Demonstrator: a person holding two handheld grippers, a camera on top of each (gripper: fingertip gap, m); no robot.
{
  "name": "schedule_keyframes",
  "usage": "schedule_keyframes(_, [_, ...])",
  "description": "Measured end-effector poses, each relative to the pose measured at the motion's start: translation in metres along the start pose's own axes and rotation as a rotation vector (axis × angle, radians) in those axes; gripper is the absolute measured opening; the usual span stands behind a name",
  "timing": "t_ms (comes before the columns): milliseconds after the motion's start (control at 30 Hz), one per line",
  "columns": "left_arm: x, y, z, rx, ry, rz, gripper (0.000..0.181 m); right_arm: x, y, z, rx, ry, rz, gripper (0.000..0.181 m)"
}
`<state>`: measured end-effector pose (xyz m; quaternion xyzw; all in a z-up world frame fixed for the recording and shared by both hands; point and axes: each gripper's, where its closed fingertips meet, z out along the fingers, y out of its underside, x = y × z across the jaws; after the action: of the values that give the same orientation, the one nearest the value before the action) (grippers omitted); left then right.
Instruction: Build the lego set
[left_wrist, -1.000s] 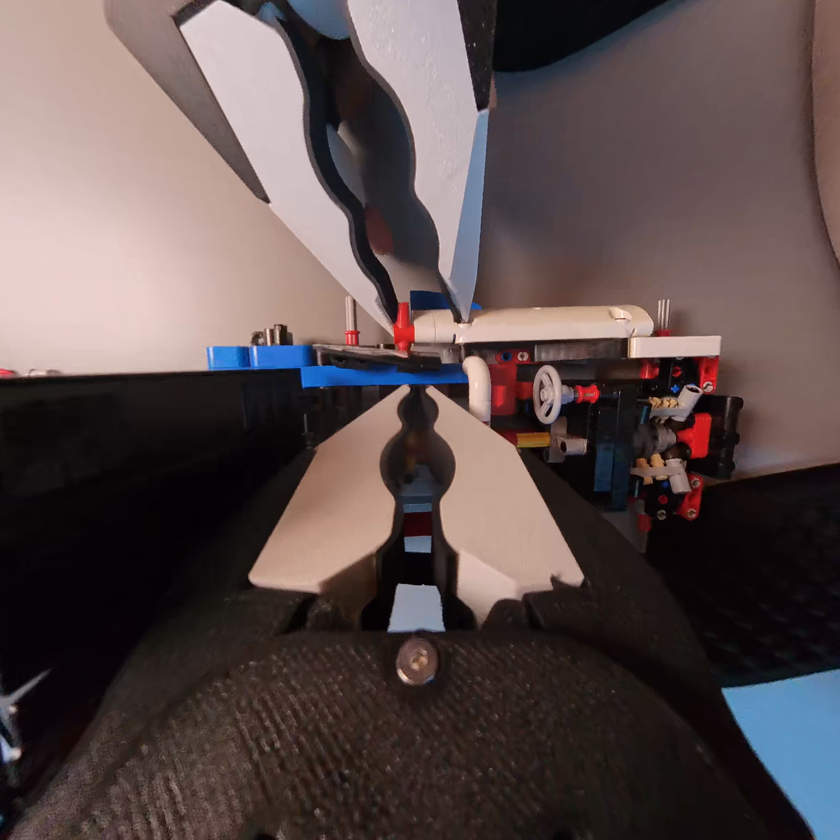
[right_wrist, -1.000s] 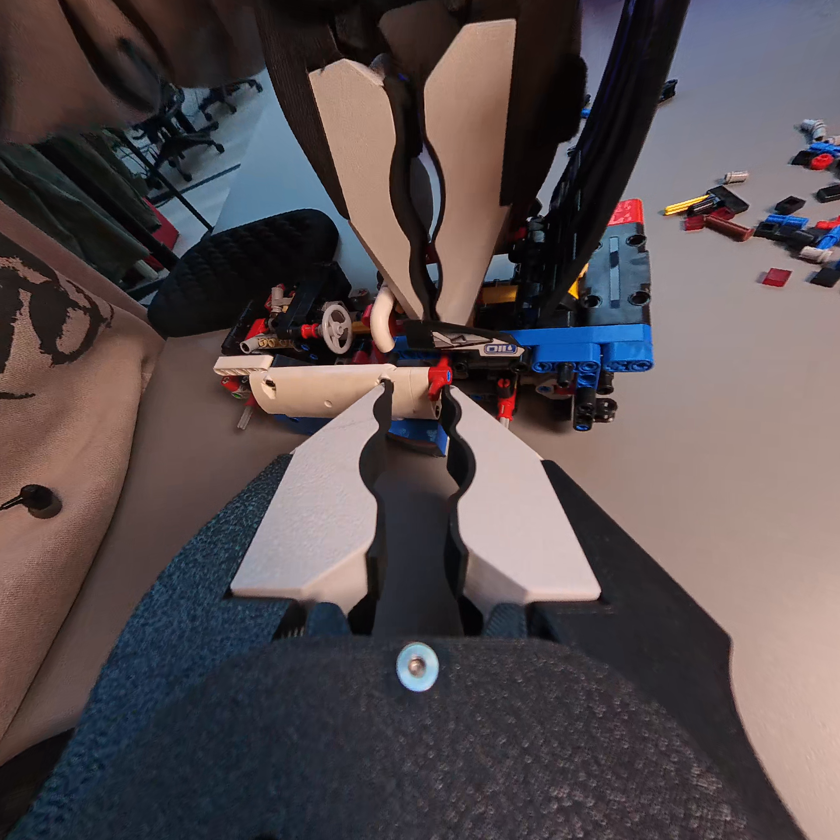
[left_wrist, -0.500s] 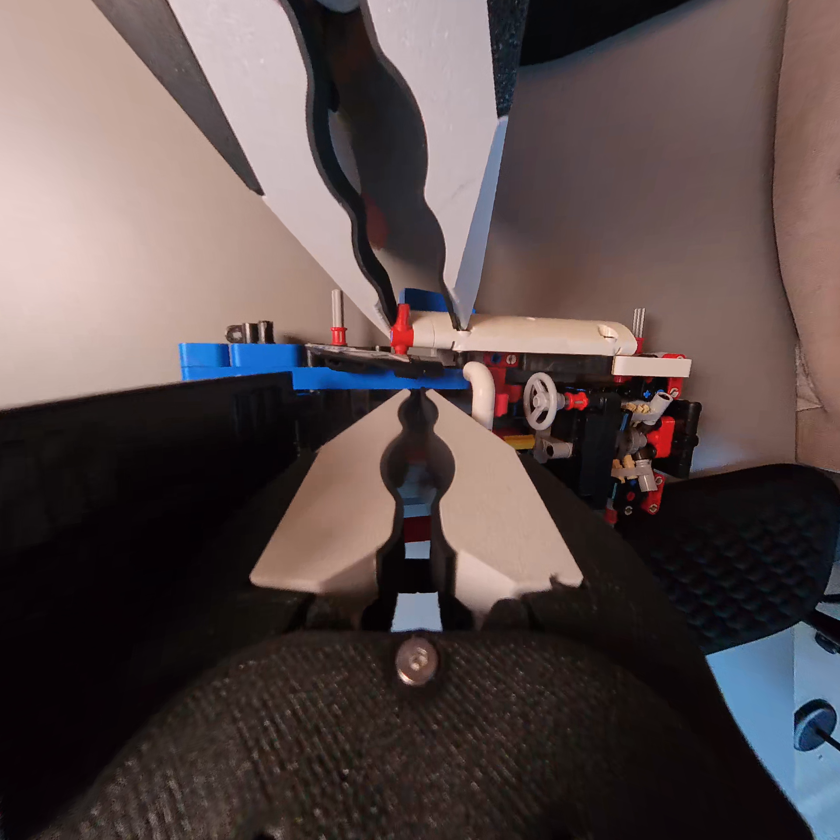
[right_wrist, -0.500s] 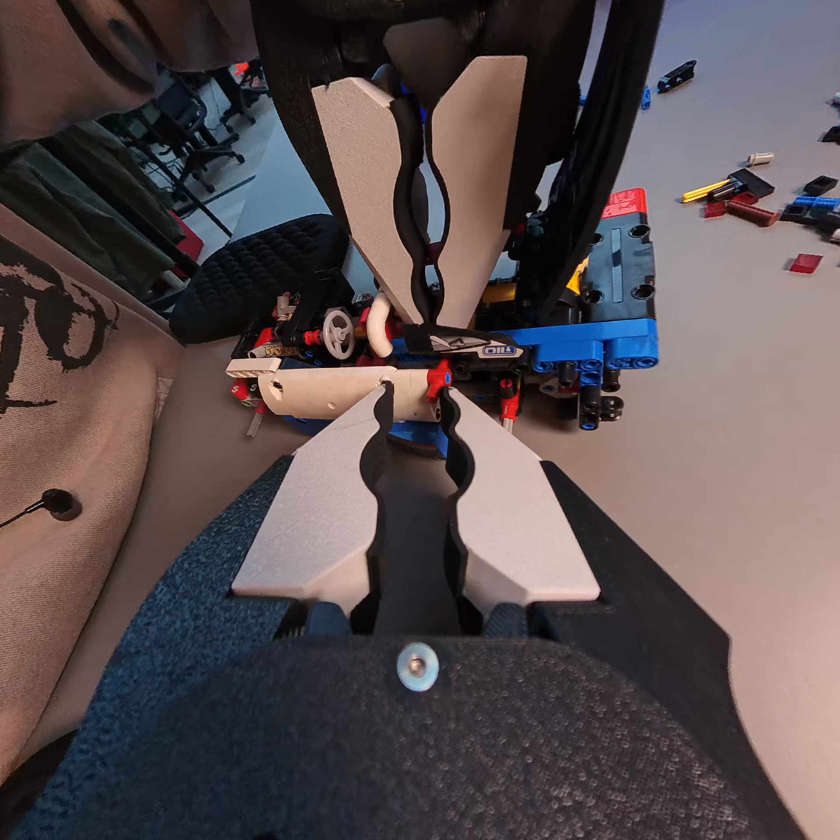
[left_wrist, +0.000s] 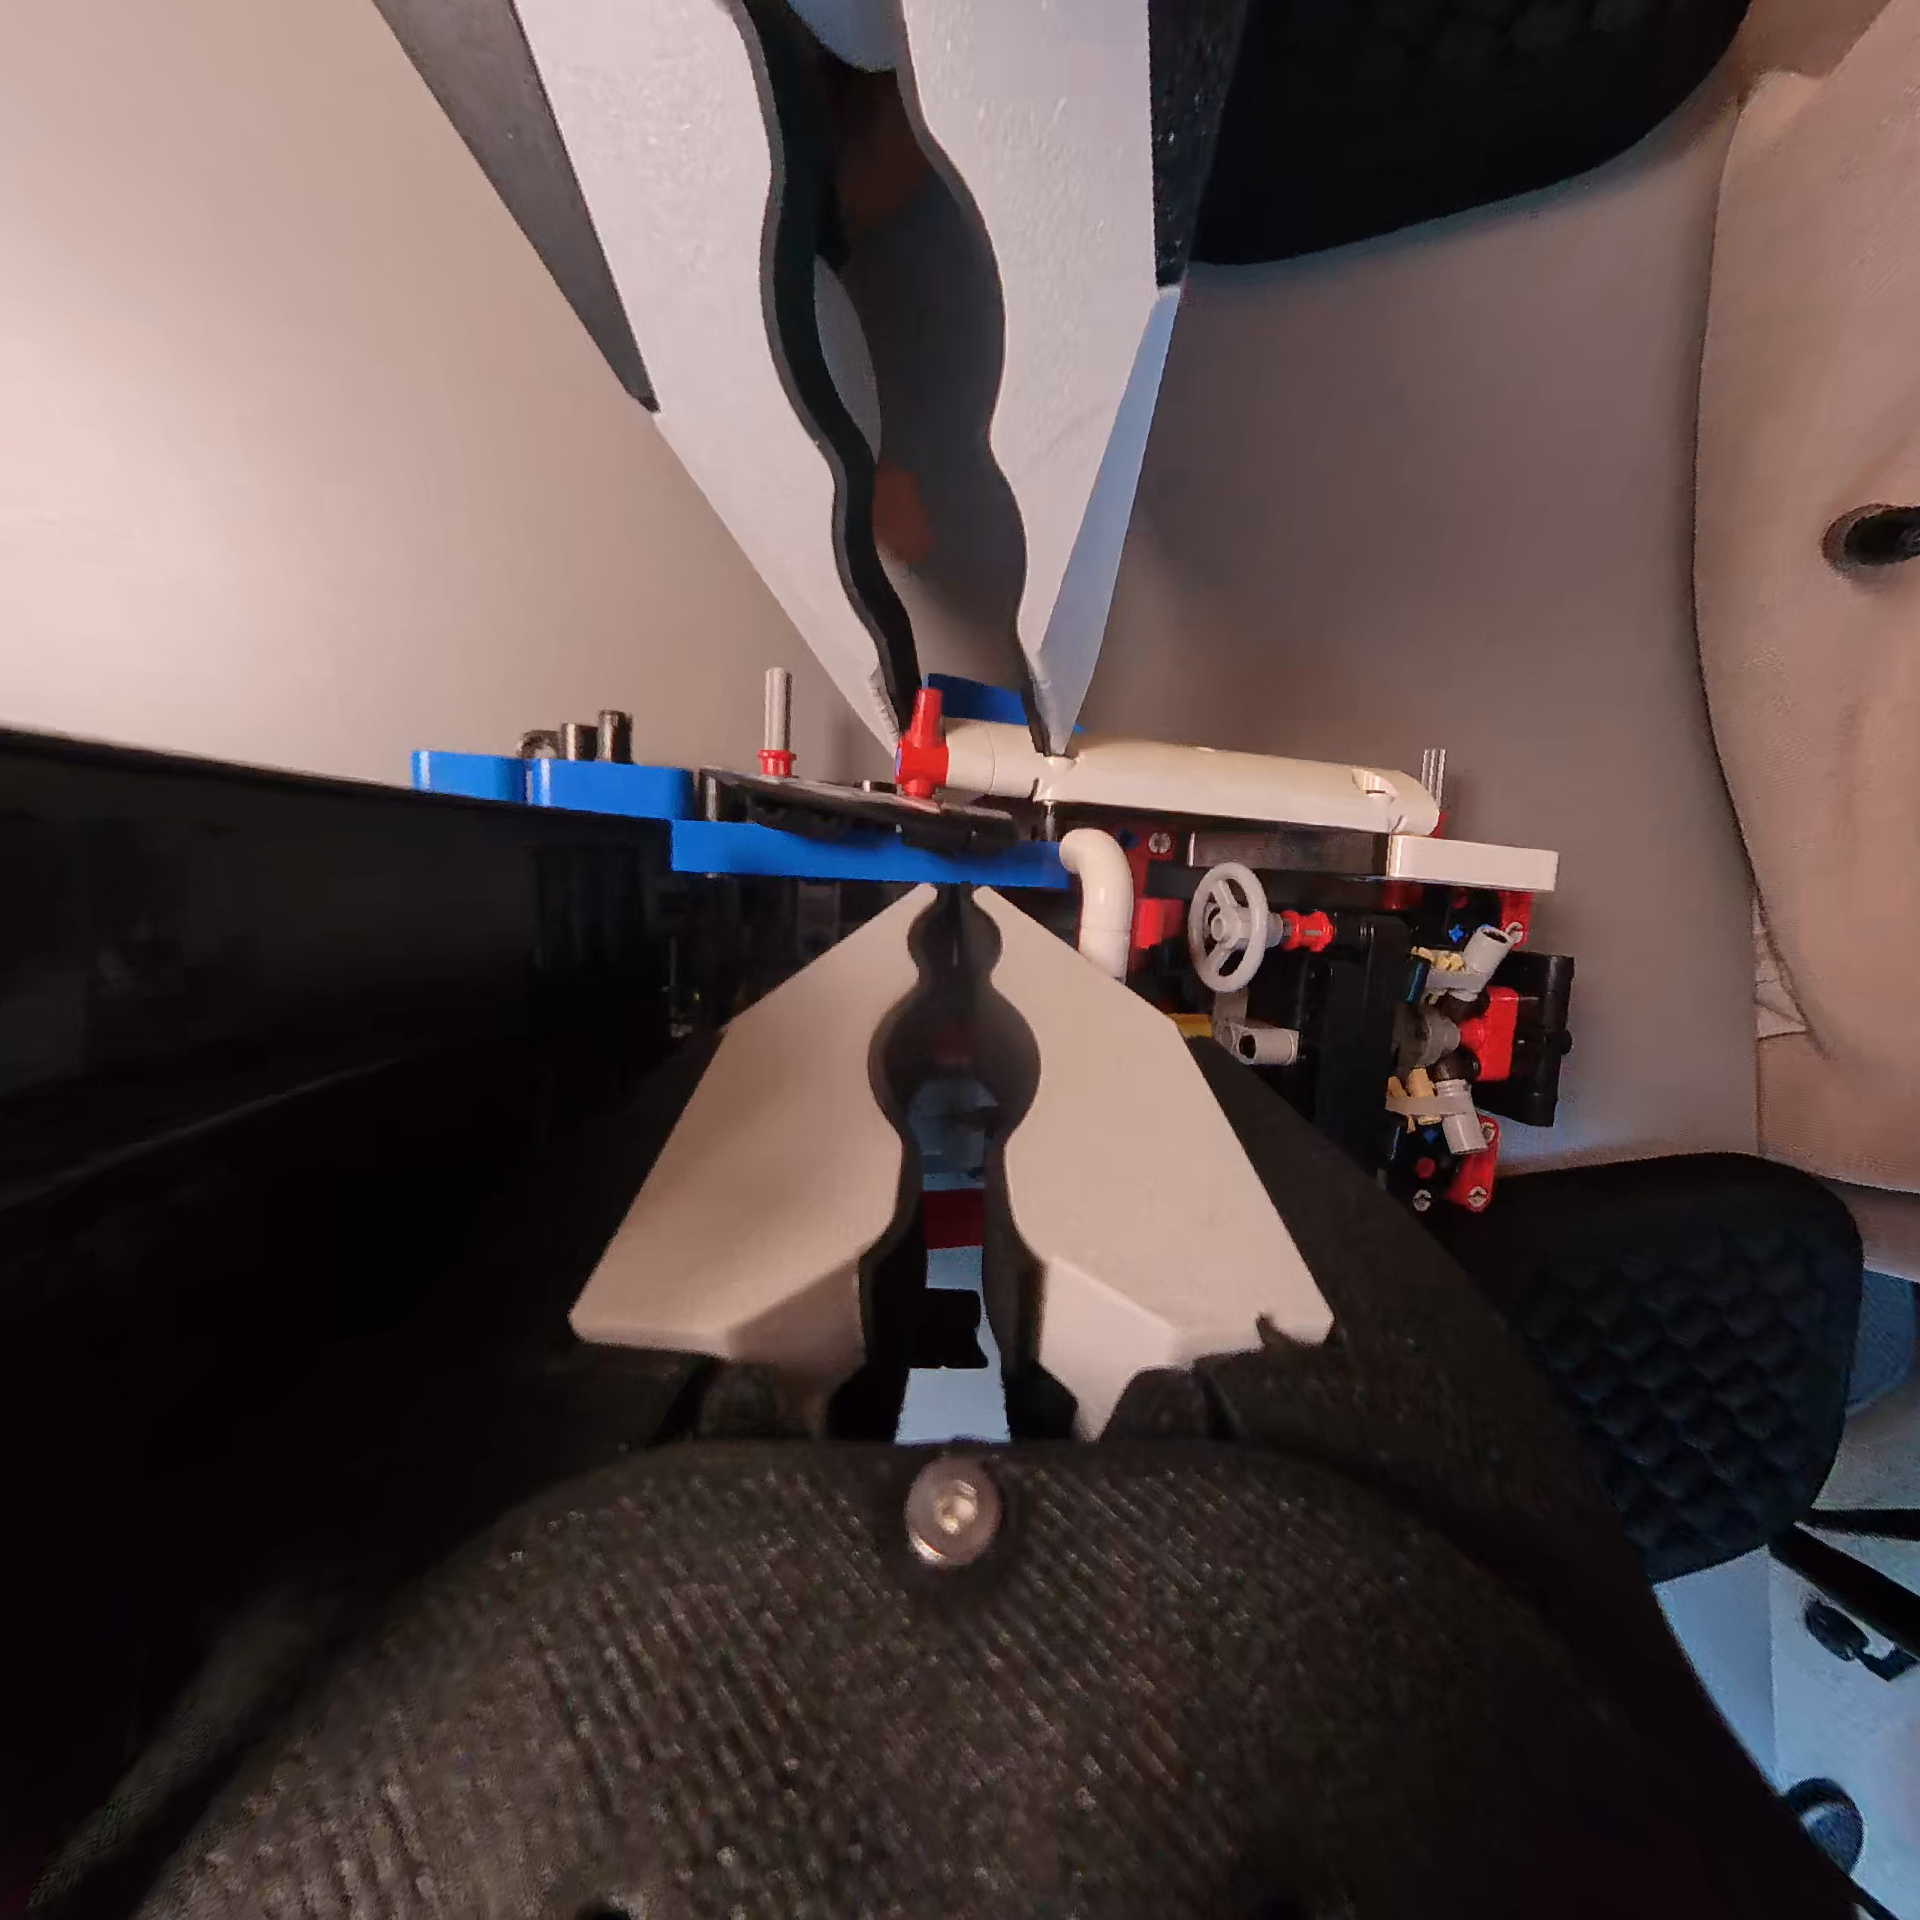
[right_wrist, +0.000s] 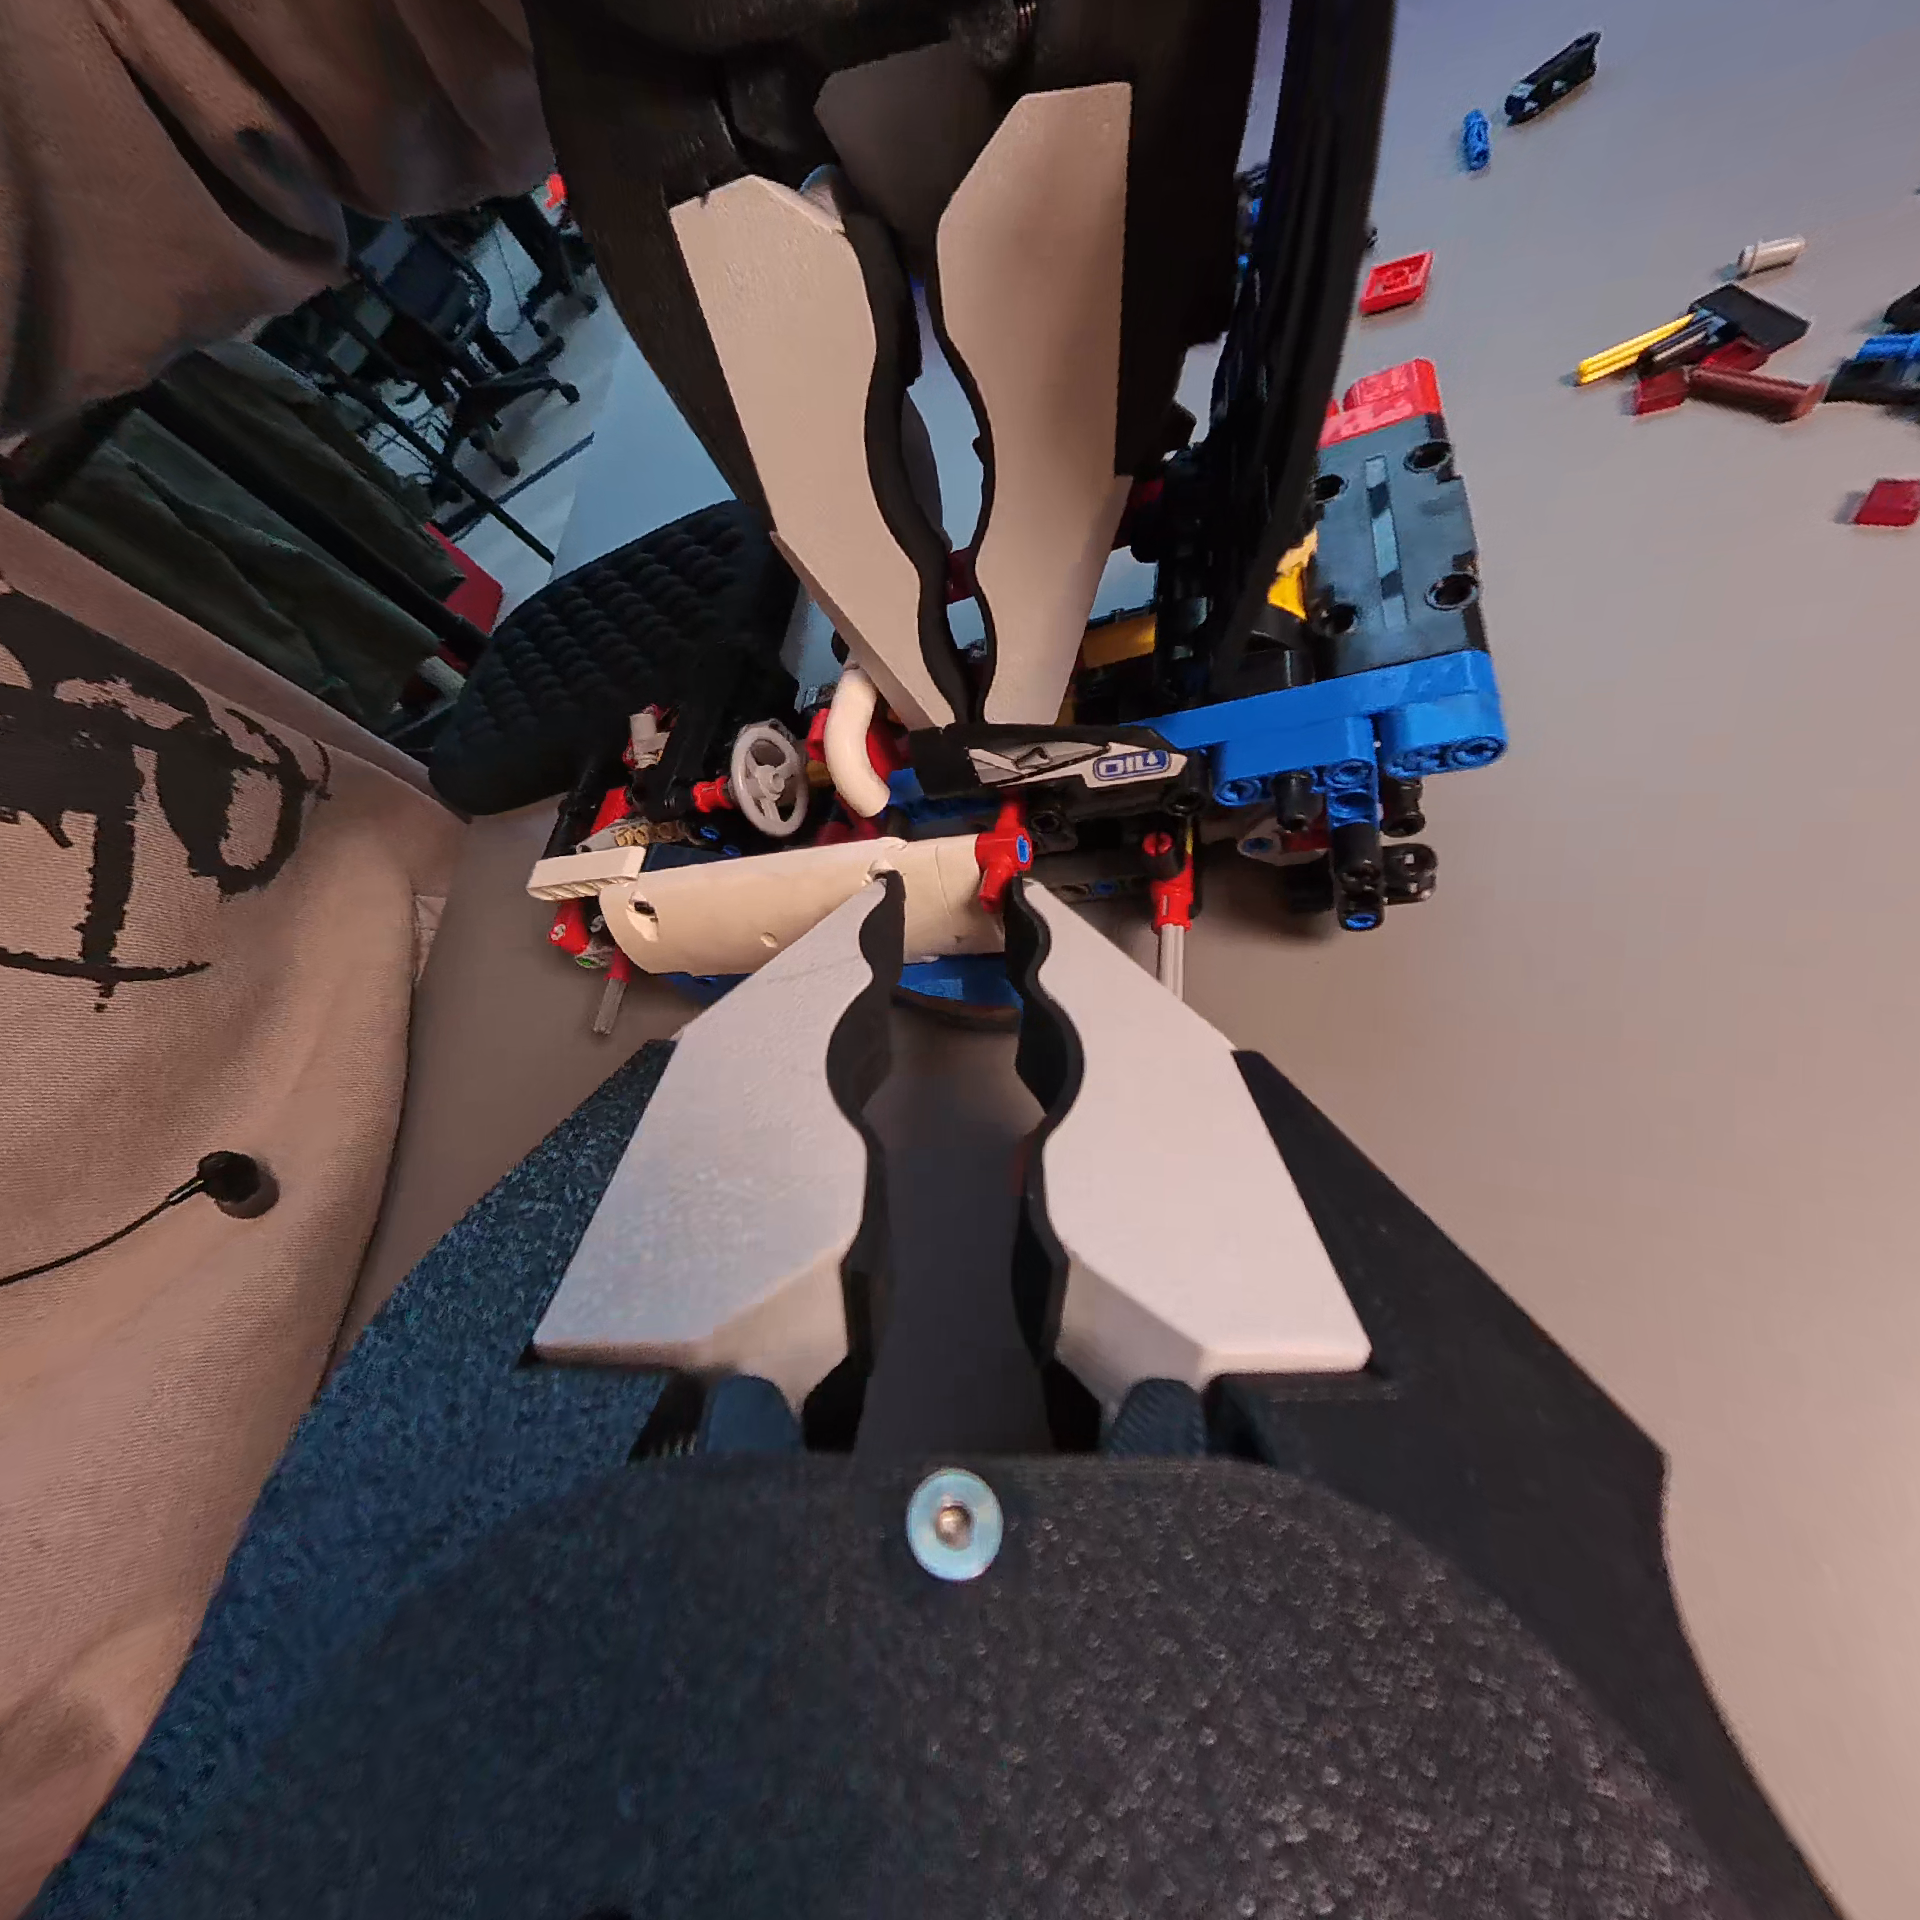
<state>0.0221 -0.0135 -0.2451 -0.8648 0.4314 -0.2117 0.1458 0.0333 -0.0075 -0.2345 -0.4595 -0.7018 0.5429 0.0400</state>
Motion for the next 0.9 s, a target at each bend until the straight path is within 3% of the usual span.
schedule_keyframes(900, [0.0044, -0.0037, -0.0017, 0.058, 0.084, -0.048, 0.0, -0.002, -0.0003, 0.0011, -0.031, 0.005, -0.022, 0.017])
